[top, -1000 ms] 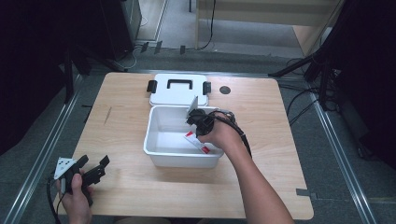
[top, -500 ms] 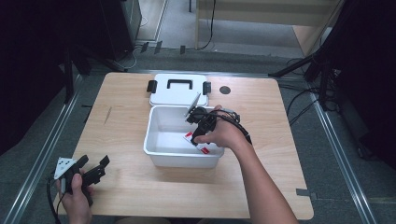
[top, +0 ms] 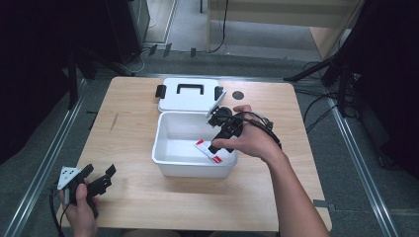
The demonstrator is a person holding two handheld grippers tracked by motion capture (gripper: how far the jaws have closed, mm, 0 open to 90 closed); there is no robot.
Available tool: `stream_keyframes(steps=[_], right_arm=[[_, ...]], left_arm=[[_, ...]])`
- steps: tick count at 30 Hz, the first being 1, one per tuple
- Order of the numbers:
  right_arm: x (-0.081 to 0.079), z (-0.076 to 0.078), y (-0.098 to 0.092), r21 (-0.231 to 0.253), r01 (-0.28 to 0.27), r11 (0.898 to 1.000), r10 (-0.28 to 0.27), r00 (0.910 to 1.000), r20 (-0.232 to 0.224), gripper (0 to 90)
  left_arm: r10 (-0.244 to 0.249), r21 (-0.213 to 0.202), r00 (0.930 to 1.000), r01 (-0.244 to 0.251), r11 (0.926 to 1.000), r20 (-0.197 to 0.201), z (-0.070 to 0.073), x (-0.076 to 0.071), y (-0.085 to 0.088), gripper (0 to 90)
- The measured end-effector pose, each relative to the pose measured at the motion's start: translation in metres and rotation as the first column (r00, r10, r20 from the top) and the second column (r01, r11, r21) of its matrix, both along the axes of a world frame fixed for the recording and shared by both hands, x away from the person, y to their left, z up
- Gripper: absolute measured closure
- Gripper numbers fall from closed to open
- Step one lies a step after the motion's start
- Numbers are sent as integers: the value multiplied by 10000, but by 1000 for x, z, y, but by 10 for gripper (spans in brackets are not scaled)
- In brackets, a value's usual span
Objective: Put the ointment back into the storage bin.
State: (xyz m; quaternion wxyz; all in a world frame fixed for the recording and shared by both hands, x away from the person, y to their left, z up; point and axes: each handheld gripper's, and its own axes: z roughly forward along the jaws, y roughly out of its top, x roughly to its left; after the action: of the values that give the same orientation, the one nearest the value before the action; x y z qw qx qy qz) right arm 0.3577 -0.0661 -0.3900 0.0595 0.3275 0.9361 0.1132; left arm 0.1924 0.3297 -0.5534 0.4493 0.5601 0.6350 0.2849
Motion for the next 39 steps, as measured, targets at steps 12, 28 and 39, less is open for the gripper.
stream_keyframes(steps=[12,28,39], right_arm=[[-11,11,-44,133,487,9987,-491,9981,380,0],[-32,-17,-120,959,1474,9844,-1504,9883,251,0],[-48,-48,-164,1485,2227,9635,-2354,9691,733,0]], left_arm=[[1,51,10000,-1,10000,-21,0,0,0,143],[-5,94,10000,5,10000,-3,0,-1,-1,143],[-4,157,10000,3,9999,21,0,-1,-1,142]])
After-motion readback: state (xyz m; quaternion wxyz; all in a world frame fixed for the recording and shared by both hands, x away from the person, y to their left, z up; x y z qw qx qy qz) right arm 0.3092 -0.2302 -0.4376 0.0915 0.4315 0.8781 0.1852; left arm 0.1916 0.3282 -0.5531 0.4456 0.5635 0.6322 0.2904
